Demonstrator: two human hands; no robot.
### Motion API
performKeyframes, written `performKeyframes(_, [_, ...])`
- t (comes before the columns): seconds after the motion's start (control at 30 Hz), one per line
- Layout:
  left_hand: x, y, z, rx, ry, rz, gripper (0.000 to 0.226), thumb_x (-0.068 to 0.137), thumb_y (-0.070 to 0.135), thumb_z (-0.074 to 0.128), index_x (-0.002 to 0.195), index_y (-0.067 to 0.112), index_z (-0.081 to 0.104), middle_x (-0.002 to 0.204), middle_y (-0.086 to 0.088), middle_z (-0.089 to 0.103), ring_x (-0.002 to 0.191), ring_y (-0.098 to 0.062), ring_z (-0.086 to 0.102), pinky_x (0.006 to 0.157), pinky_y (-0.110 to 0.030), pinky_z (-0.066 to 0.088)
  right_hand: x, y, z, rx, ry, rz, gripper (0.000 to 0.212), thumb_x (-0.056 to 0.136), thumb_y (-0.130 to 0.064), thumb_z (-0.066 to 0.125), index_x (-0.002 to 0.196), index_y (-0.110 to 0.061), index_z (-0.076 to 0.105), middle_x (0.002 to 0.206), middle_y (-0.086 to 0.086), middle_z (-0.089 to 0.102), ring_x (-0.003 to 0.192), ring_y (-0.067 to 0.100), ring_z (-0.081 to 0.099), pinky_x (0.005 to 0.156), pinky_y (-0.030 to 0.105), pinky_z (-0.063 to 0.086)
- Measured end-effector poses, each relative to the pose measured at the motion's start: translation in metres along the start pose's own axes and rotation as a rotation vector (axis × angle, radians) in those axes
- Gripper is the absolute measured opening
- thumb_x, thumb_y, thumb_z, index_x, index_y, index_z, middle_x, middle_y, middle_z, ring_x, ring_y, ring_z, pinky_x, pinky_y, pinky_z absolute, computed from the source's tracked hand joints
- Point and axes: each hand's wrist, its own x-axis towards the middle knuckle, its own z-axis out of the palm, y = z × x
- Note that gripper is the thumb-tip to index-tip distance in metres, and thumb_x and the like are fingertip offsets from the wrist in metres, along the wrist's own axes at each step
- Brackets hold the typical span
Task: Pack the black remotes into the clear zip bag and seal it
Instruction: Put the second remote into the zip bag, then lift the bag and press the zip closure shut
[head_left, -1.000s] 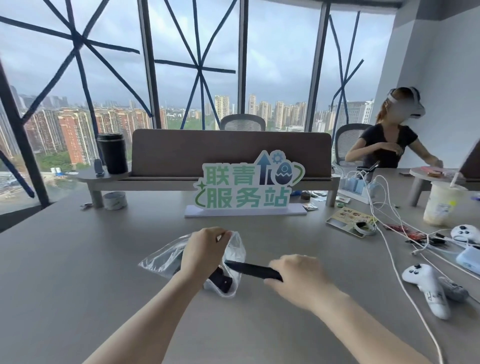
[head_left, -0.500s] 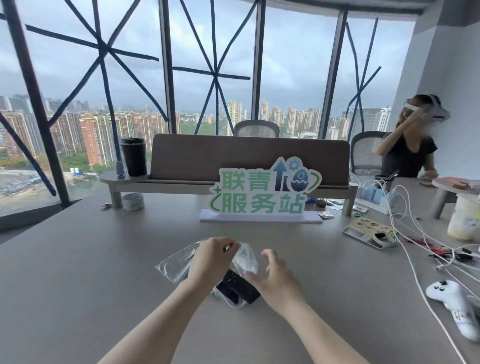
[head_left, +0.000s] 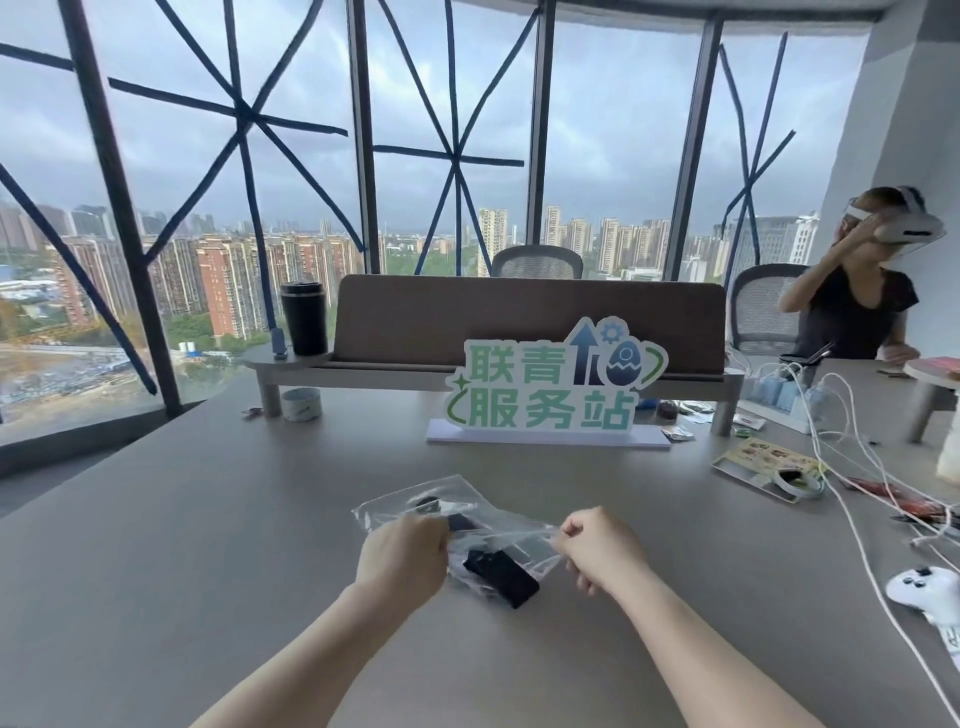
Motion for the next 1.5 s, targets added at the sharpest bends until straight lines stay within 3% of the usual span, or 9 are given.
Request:
performKeyframes(0.2, [0.009,0.004,-0.033,-0.190,0.235,-0.104,0.019,0.081,0.015,0.044,0.090,0.015,0.061,0.087,-0.013,0.071,0.081,-0.036,0.063,0.066,-0.034,0.046,-0.013,-0.019,-0.027,0.103,0.032,-0.074,0.019,0.088,-0.009,0.058,0.074,-0.013,0.069,0.065,0.012,0.075,0.050,0.022,0.071,0.063,0.043,0.064])
performKeyframes(0.4, [0.034,0.009,-0.133,-0.464,0.429,-0.028,0.012,0.077,0.010,0.056,0.080,0.018,0.064,0.053,-0.003,0.068,0.046,-0.018,0.065,0.053,-0.034,0.058,-0.033,-0.077,-0.102,0.066,0.245,-0.252,0.018,0.089,-0.018,0.060,0.074,-0.018,0.069,0.060,0.004,0.071,0.046,0.020,0.065,0.055,0.033,0.059])
performKeyframes(0.53, [0.041,0.009,-0.179,-0.689,0.292,0.012,0.003,0.079,0.009,0.071,0.077,0.008,0.069,0.059,-0.011,0.070,0.045,-0.015,0.065,0.041,-0.023,0.053,-0.037,-0.100,-0.132,0.106,0.391,-0.327,0.015,0.082,-0.020,0.063,0.068,-0.020,0.066,0.054,-0.005,0.061,0.044,0.016,0.055,0.055,0.032,0.054])
performKeyframes(0.67, [0.038,-0.001,-0.183,-0.876,0.106,0.014,0.010,0.078,0.007,0.072,0.078,-0.003,0.071,0.054,-0.008,0.068,0.045,-0.014,0.064,0.045,-0.021,0.055,-0.041,-0.102,-0.151,0.311,0.223,-0.286,0.017,0.081,-0.013,0.069,0.064,-0.012,0.068,0.054,0.000,0.059,0.035,0.014,0.045,0.039,0.021,0.038])
performKeyframes(0.9, [0.029,-0.009,-0.161,-0.966,-0.055,0.075,0.011,0.074,0.006,0.076,0.084,0.001,0.074,0.063,-0.004,0.069,0.055,-0.014,0.062,0.056,-0.020,0.056,-0.047,-0.103,-0.170,0.167,0.076,-0.271,0.025,0.075,-0.012,0.074,0.053,-0.006,0.066,0.047,0.003,0.053,0.034,0.015,0.036,0.037,0.018,0.031])
performKeyframes(1.13, [0.029,0.004,-0.151,-0.876,0.123,0.112,0.005,0.078,0.013,0.073,0.075,0.010,0.073,0.056,0.011,0.063,0.051,-0.003,0.052,0.041,-0.019,0.044,-0.047,-0.105,-0.201,-0.028,0.030,-0.205,0.035,0.070,-0.012,0.076,0.048,-0.008,0.048,0.047,0.005,0.041,0.043,0.019,0.035,0.047,0.026,0.034])
performKeyframes(1.27, [0.027,0.030,-0.160,-0.902,0.165,0.170,0.005,0.080,0.007,0.068,0.077,0.006,0.071,0.065,-0.001,0.063,0.053,-0.007,0.056,0.042,-0.020,0.046,-0.050,-0.109,-0.200,-0.266,0.194,-0.230,0.018,0.069,-0.033,0.068,0.068,-0.016,0.074,0.069,0.000,0.069,0.071,0.024,0.064,0.067,0.034,0.053])
performKeyframes(1.37, [0.028,0.054,-0.160,-0.895,0.160,0.182,0.006,0.079,0.006,0.070,0.073,0.008,0.069,0.065,-0.005,0.061,0.048,-0.007,0.054,0.038,-0.020,0.044,-0.067,-0.126,-0.177,-0.155,0.233,-0.465,0.035,0.069,-0.062,0.063,0.088,-0.034,0.075,0.080,-0.014,0.069,0.084,0.012,0.064,0.082,0.037,0.053])
performKeyframes(1.5, [0.029,0.070,-0.163,-0.876,0.177,0.205,0.005,0.077,0.009,0.072,0.072,0.011,0.071,0.057,0.001,0.060,0.053,-0.017,0.055,0.040,-0.023,0.044,-0.079,-0.146,-0.157,-0.260,0.255,-0.580,0.026,0.081,-0.052,0.069,0.090,-0.029,0.077,0.081,-0.016,0.066,0.083,0.007,0.053,0.058,0.017,0.032])
